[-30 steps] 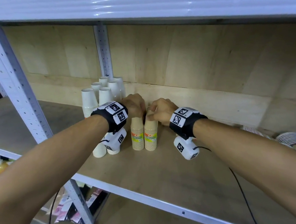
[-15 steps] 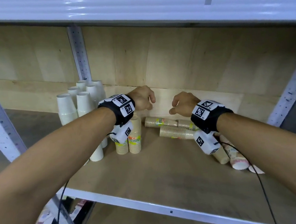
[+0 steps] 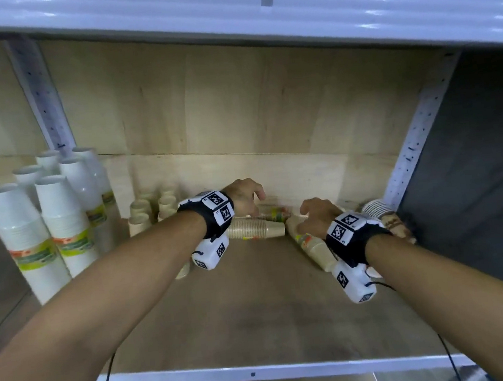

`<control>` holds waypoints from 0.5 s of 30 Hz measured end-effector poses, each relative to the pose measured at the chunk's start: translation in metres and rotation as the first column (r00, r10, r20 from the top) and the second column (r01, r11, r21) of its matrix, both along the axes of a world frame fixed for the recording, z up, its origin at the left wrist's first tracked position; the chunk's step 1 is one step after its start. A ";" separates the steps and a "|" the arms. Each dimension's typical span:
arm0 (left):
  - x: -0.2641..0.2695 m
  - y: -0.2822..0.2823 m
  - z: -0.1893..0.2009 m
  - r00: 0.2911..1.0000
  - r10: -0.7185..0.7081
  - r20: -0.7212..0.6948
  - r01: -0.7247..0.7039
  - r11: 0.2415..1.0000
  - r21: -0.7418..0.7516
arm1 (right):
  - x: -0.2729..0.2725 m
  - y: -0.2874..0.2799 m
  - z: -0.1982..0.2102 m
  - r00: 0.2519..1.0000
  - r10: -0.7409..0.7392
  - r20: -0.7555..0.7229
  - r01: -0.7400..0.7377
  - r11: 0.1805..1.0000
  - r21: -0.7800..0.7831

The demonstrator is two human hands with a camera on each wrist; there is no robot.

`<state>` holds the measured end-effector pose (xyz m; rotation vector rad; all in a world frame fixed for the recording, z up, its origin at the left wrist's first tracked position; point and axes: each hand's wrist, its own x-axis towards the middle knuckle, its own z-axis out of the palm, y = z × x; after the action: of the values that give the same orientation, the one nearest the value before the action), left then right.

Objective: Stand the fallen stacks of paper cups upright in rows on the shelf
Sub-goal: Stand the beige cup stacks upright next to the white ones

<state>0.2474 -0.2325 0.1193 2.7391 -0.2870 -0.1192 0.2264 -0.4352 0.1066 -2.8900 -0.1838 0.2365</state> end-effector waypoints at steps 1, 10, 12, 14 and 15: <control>0.003 -0.004 -0.005 1.000 -0.009 -0.008 0.009 1.000 0.006 | 0.003 -0.005 -0.008 1.000 -0.007 -0.016 0.007 1.000 0.007; 0.028 -0.022 -0.051 0.997 -0.040 -0.066 0.043 0.999 0.032 | 0.022 -0.018 -0.057 0.998 -0.049 -0.038 0.048 0.999 -0.019; 0.031 -0.022 -0.058 0.997 -0.050 -0.063 0.053 0.998 0.046 | 0.028 -0.016 -0.067 0.998 -0.049 -0.044 0.047 0.998 -0.040; 0.033 -0.021 -0.065 0.997 -0.042 -0.061 0.045 0.997 0.057 | 0.034 -0.015 -0.078 0.998 -0.046 -0.053 0.043 0.997 -0.063; 0.034 -0.021 -0.067 0.998 -0.036 -0.058 0.040 0.997 0.072 | 0.037 -0.015 -0.082 0.998 -0.044 -0.049 0.041 0.996 -0.074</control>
<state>0.2816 -0.2532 0.0518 2.7983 -0.3249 -0.2213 0.2635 -0.4502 0.0248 -2.9533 -0.1070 0.3144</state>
